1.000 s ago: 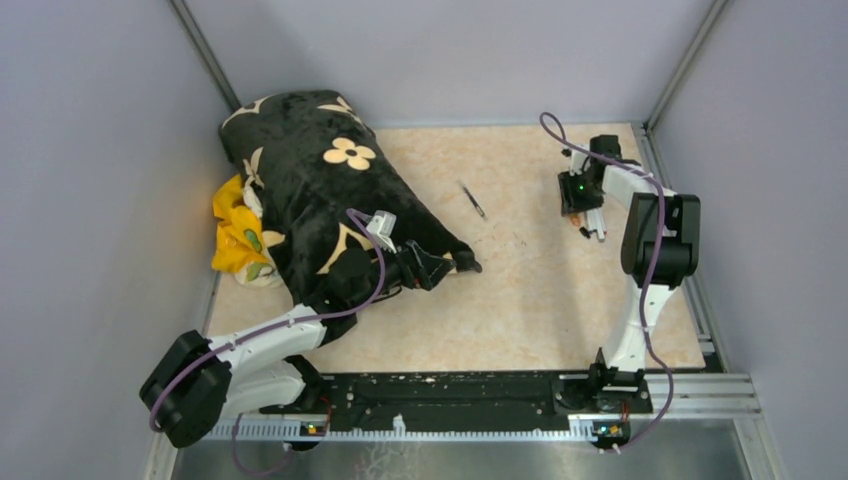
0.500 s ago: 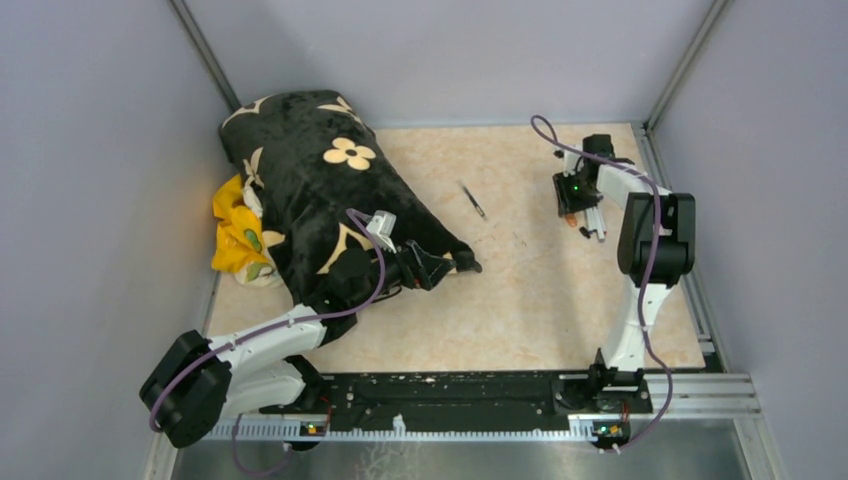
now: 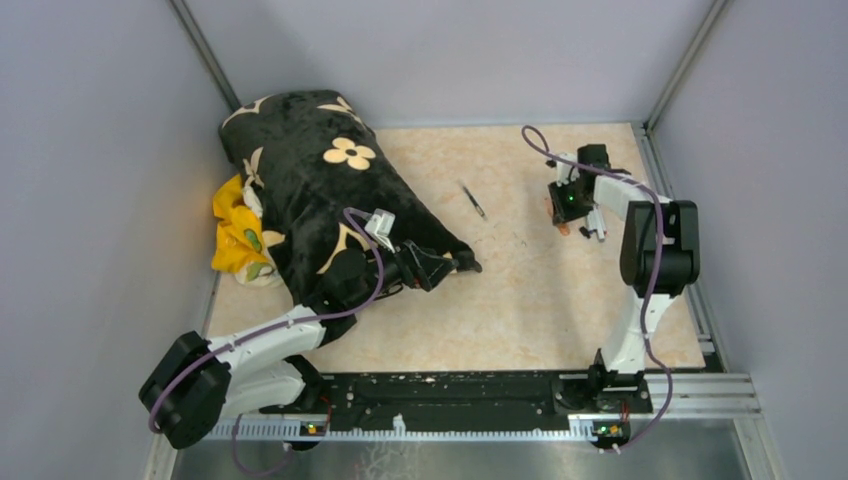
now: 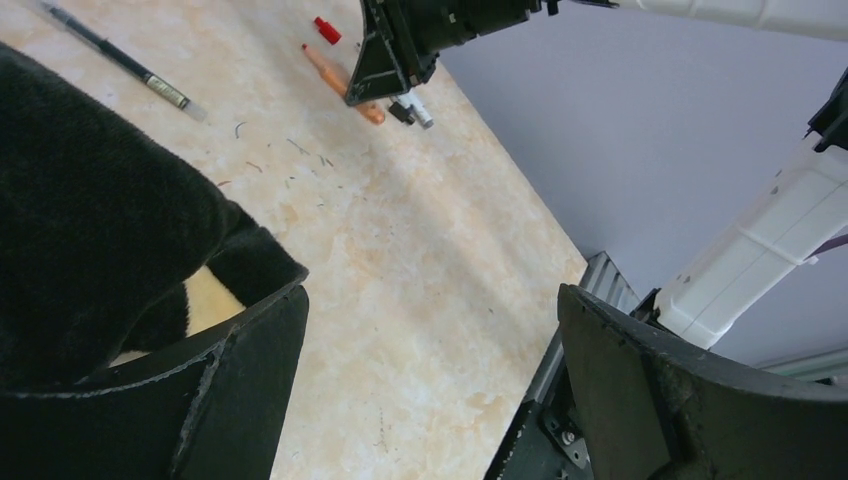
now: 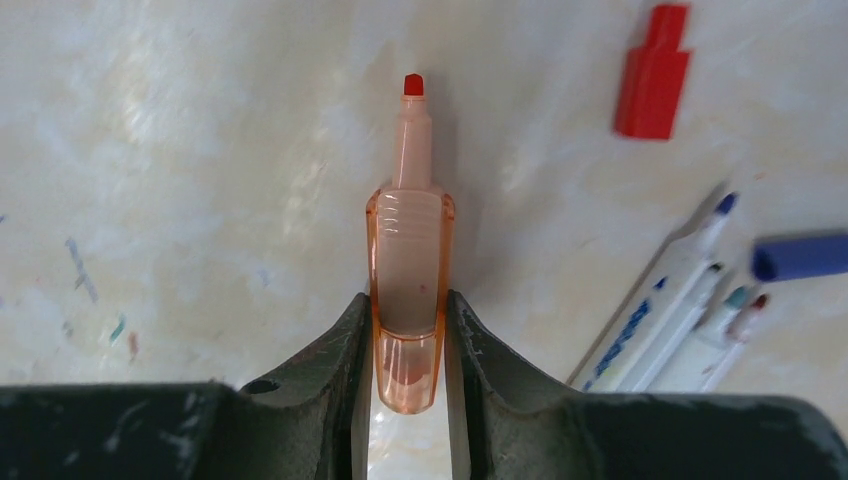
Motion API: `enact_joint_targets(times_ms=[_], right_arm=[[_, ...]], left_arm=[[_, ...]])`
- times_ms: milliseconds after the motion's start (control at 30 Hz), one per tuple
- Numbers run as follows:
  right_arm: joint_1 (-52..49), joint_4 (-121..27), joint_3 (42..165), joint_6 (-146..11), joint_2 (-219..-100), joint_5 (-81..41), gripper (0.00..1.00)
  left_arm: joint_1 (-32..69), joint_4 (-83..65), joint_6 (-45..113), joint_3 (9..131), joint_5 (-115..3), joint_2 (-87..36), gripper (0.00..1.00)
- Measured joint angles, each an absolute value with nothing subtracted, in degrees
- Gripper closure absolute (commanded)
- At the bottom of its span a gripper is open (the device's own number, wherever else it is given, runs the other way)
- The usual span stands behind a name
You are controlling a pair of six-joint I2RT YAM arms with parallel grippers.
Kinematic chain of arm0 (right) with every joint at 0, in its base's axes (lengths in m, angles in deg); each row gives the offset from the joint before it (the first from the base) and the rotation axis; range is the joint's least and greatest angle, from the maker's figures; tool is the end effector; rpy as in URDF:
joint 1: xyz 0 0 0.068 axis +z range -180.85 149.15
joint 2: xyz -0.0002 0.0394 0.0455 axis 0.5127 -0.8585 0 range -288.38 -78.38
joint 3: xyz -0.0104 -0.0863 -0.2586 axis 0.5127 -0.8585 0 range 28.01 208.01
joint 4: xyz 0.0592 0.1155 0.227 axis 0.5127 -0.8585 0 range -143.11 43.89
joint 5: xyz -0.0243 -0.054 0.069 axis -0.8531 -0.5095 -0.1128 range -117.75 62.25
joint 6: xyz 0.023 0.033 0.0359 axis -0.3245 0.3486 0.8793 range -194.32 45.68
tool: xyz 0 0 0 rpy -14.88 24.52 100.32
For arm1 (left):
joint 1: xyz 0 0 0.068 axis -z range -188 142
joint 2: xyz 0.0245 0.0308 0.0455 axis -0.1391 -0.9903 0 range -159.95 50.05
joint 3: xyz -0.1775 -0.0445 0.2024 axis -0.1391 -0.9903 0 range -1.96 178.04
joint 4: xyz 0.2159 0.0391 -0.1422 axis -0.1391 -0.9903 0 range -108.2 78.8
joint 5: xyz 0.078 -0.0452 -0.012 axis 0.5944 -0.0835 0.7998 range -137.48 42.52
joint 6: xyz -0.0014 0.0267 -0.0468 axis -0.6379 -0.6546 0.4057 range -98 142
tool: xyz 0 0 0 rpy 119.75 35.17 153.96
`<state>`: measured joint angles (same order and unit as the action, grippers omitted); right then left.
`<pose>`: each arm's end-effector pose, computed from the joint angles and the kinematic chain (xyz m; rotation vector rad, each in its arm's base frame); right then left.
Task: Insert the pens into the pen caps
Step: Pick up the pen from the center of the board.
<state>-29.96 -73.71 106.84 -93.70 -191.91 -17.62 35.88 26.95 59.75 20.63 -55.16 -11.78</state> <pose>0.4116 0.0127 0.1688 -0.5200 2.5832 0.1262 0.1642 -0.1644 0.2358 0.2054 1.7156 -1.1934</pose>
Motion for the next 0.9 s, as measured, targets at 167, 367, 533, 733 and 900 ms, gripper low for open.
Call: enact_joint_targets(times_ms=[167,367,533,733,900], right_arm=[[-29.83,-72.57,97.46,-93.15,-184.09,-11.35,0.96],[-29.83,-68.22,87.98,-91.71,-169.73,0.98,0.97],[-29.83,-62.47,82.38,-89.22,-158.86,14.09,0.97],[-29.48,-55.24,78.32,-83.77,-152.29,28.45,0.98],[-27.12,-52.83,78.23,-81.31,-152.2,33.48,0.98]], left_arm=[[35.86,30.82,61.39,19.88,-57.46,-12.19,0.04],[35.88,37.45,67.25,19.93,-60.32,-17.87,0.13],[36.78,45.42,71.47,20.1,-59.6,-24.43,0.12],[39.42,51.02,71.64,25.76,-55.79,-31.51,0.19],[39.97,53.34,71.56,33.35,-52.91,-38.27,0.24]])
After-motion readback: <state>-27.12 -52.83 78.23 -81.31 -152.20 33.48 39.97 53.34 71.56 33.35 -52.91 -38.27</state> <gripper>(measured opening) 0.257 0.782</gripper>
